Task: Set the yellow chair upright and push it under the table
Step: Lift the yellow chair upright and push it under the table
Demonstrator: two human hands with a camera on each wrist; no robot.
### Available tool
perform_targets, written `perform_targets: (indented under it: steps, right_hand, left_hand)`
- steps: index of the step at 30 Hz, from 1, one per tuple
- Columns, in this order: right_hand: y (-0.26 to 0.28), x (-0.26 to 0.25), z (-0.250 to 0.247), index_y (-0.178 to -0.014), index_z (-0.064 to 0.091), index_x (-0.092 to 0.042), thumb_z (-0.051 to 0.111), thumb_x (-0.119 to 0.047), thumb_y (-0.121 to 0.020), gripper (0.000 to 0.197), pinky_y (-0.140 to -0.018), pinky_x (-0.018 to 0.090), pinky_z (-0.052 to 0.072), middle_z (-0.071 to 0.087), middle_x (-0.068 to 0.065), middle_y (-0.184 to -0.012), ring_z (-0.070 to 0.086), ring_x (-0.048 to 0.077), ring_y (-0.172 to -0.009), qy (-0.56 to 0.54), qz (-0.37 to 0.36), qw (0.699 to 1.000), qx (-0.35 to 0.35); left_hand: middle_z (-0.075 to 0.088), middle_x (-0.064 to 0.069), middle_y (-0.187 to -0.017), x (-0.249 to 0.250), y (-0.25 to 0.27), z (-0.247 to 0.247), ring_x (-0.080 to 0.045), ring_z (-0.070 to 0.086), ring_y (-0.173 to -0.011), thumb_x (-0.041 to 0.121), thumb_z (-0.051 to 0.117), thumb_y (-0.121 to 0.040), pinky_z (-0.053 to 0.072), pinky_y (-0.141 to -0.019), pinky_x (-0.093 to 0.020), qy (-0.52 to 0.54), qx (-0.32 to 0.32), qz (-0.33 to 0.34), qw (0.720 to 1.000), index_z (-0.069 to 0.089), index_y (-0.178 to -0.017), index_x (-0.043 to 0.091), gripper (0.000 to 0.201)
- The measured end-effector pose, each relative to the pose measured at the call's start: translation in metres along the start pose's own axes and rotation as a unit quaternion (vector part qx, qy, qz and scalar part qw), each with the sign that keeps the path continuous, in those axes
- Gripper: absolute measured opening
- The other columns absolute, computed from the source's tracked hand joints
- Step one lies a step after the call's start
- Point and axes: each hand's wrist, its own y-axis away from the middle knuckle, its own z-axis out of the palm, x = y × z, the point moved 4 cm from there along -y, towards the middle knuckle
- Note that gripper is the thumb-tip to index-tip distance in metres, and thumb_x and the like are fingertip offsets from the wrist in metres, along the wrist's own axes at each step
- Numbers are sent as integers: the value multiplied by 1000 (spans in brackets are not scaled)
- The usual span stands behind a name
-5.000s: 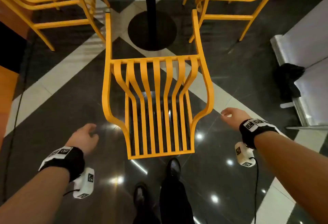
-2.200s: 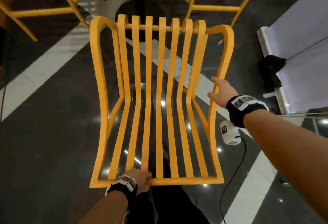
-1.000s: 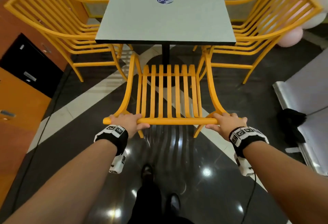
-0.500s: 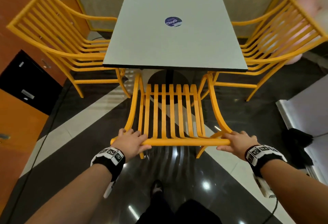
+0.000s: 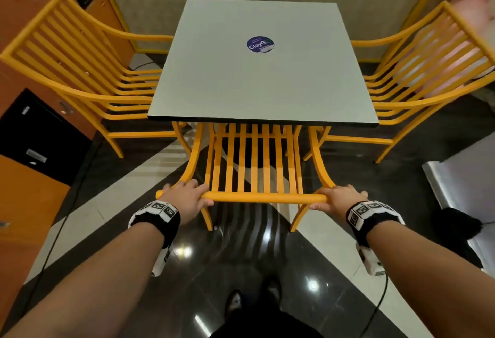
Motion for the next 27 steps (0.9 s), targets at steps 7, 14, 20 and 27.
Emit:
perform_targets:
  steps: [7, 14, 20, 27]
  right_hand:
    - [-27, -2, -15, -117, 56, -41, 37, -84, -76, 62, -104, 62, 32, 59, 0, -126, 40, 36, -130, 3, 9, 1000, 11]
    - [-33, 2, -13, -121, 53, -43, 31, -90, -68, 74, -105, 65, 28, 60, -2, -127, 39, 34, -131, 25, 13, 1000, 9]
    - [-24, 14, -7, -112, 61, -39, 51, -79, -74, 55, -97, 55, 41, 60, -6, -107, 51, 26, -117, -104, 5, 991, 85]
    - [11, 81, 4, -138, 46, -35, 65, -52, -80, 63, -105, 55, 41, 48, -1, -143, 43, 24, -133, -216, 29, 964, 152]
  left_hand:
    - [56, 3, -123, -8, -29, -16, -28, 49, -119, 58, 30, -96, 31, -105, -62, 16, 13, -20, 1000, 45, -120, 33, 38]
    - [55, 4, -130, -10, -37, -12, -28, 46, -125, 59, 35, -94, 28, -107, -63, 41, 4, -29, 999, 44, -132, 38, 44]
    - [51, 6, -140, 12, -21, -8, -26, 42, -132, 43, 42, -97, 20, -113, -60, 63, 141, -20, 988, 45, -134, 35, 38]
    - [2, -4, -166, 92, 8, 28, -27, -6, -152, 31, 48, -86, 0, -120, -53, 28, 224, 136, 965, 19, -154, 29, 74]
